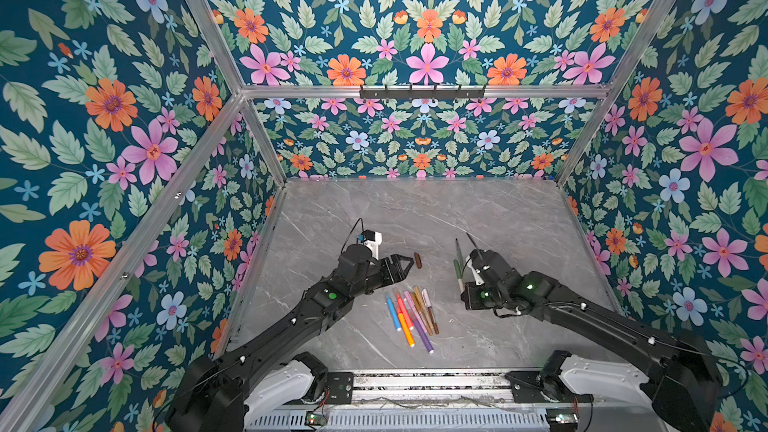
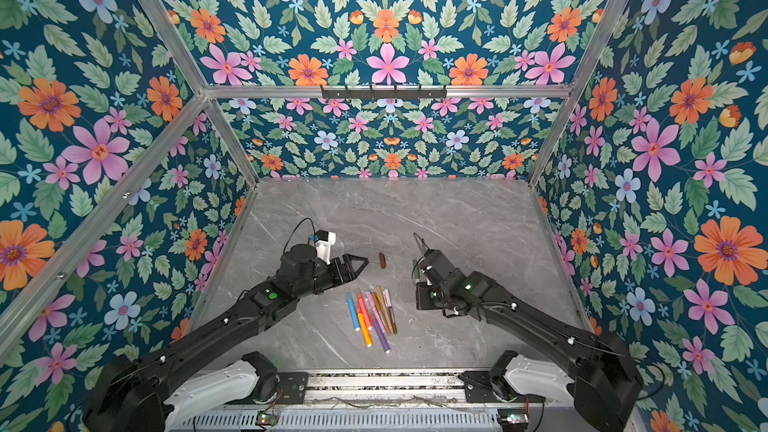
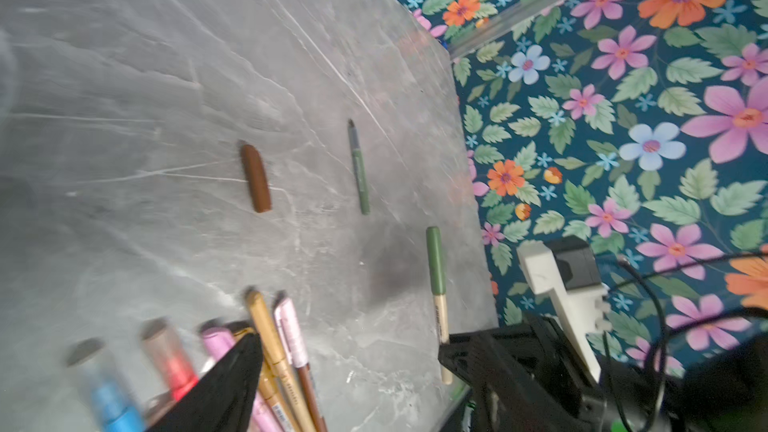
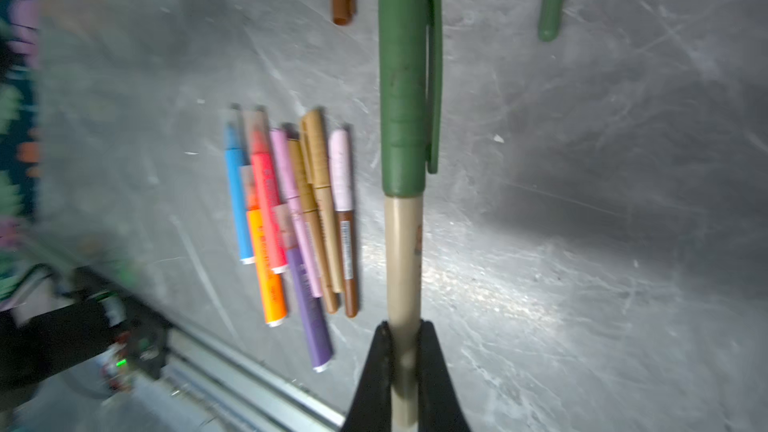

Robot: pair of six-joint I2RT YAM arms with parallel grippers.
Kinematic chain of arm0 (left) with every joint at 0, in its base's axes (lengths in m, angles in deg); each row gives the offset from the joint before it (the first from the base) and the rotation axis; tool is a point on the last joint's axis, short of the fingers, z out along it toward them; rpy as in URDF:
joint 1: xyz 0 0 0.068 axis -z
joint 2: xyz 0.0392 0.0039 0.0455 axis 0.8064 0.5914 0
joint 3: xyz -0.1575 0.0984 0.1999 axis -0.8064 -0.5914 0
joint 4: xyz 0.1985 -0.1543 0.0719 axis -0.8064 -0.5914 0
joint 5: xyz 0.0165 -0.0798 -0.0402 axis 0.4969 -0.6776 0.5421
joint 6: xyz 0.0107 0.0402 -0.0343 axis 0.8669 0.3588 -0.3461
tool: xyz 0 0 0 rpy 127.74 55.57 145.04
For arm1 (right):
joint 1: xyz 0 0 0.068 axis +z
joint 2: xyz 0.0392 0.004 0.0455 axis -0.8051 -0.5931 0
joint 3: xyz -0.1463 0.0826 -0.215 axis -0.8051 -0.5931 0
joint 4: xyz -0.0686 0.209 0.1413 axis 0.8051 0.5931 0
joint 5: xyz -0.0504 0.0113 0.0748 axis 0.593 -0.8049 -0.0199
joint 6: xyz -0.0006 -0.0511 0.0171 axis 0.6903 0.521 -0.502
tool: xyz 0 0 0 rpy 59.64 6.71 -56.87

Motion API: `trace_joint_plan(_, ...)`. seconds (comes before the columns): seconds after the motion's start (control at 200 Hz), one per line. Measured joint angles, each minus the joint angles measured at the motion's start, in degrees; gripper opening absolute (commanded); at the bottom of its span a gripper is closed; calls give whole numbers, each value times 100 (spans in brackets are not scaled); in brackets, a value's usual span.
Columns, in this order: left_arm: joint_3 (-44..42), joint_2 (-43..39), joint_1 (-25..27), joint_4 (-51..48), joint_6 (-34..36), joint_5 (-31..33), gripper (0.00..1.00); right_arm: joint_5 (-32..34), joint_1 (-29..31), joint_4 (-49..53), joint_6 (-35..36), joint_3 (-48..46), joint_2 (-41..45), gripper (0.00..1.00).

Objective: Open the pen caps
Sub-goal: 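Lift the cream pen toward the left gripper and grip its green cap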

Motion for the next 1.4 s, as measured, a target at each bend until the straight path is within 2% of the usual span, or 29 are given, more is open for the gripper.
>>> trace_joint_plan(0.15, 431, 776, 118, 459, 26, -501, 80, -1110, -505, -295, 402, 190, -114, 0)
trace_joint_plan(0.34, 483, 1624, 417, 1008, -24, -743, 74, -1755, -553, -426, 568, 238, -450, 0)
trace_joint_plan(0.6, 946, 2256, 710, 1338, -170, -824, 70, -2033, -549, -516, 507, 37, -142, 0)
trace_joint_plan(0.875, 1346, 2500, 852, 1311, -188, -848, 50, -2004, -549, -557, 299, -114, 216, 0)
trace_joint_plan(0.965, 1438, 2599, 876, 1311, -190, -905, 47, -1958, -549, -549, 291, -116, 267, 0)
trace_joint_plan(1.015, 1473, 2645, 898, 1311, -199, -916, 41, -1888, -549, -531, 282, -114, 306, 0)
trace_joint_plan(1.065, 1486, 2675, 929, 1316, -275, -946, 30, -1814, -549, -496, 275, -101, 339, 0)
trace_joint_plan(1.155, 1484, 2721, 975, 1364, -380, -1008, 0, -1670, -549, -382, 278, -48, 367, 0)
trace_joint_plan(1.225, 1497, 2726, 1014, 1628, -428, -1139, 0, -1617, -531, -302, 319, -39, 369, 0)
trace_joint_plan(1.285, 1495, 2745, 1014, 1700, -485, -1191, 0, -1539, -538, -275, 315, -39, 409, 22)
trace_joint_plan(1.31, 1493, 2747, 1010, 1703, -501, -1187, 0, -1528, -538, -275, 315, -39, 409, 28)
trace_joint_plan(1.4, 1484, 2747, 1014, 1738, -509, -1226, 0, -1346, -542, -275, 249, -48, 415, 33)
